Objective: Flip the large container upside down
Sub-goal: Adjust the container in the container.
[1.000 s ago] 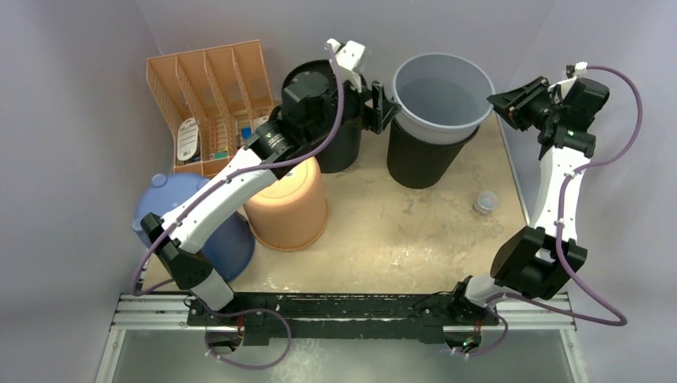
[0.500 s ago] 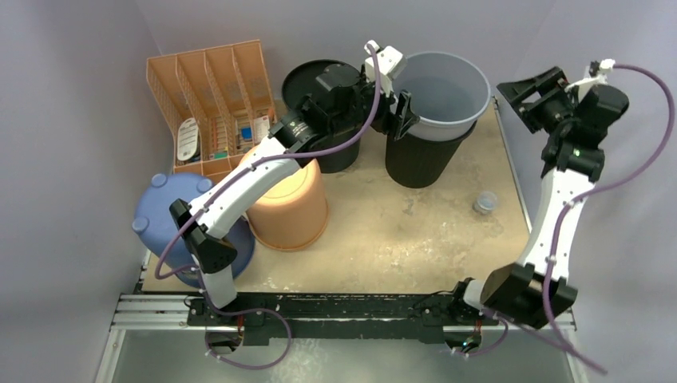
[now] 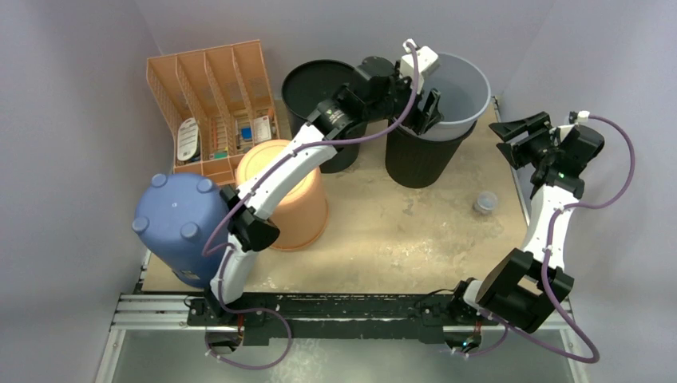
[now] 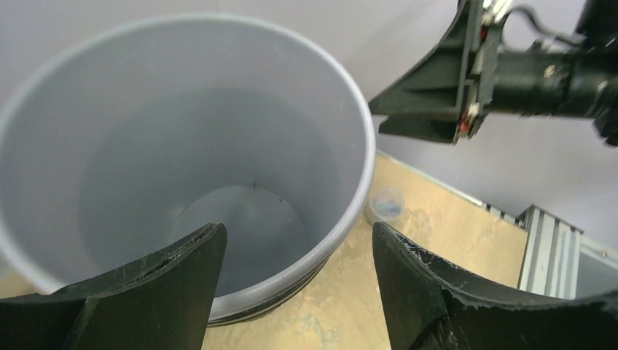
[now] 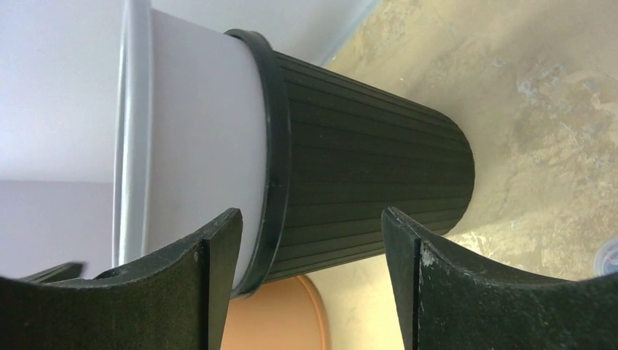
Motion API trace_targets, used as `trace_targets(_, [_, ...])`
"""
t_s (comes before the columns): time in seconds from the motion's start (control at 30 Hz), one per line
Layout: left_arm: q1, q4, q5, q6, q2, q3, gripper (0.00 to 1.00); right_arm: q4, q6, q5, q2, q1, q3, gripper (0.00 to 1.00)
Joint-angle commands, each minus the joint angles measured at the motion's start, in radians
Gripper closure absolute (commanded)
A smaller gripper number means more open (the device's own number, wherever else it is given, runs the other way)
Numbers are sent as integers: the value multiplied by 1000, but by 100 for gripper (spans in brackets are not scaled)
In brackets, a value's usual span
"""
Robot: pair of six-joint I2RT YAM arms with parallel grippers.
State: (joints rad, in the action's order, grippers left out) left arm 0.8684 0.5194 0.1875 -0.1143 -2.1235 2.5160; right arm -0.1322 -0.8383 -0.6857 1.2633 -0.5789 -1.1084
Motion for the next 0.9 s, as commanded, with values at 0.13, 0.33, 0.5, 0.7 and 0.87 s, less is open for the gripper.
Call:
trace_targets(0.13, [9, -23, 91, 4, -60, 29, 27, 48, 43, -92, -14, 1, -22, 26])
trace_targets(0.33, [18, -1, 89, 24, -78, 32, 35, 148, -48, -120, -16, 28, 33, 26])
trace_targets(0.5, [59, 96, -33, 139, -74, 29, 45, 221, -102, -124, 14, 88, 49, 30])
trace_targets(0.7, [81, 191, -156, 261, -42, -9, 45, 250, -114, -89, 35, 145, 58, 35])
trace_targets(0.87, [81, 183, -153, 271, -63, -4, 63, 265, -136, -17, 50, 173, 70, 45])
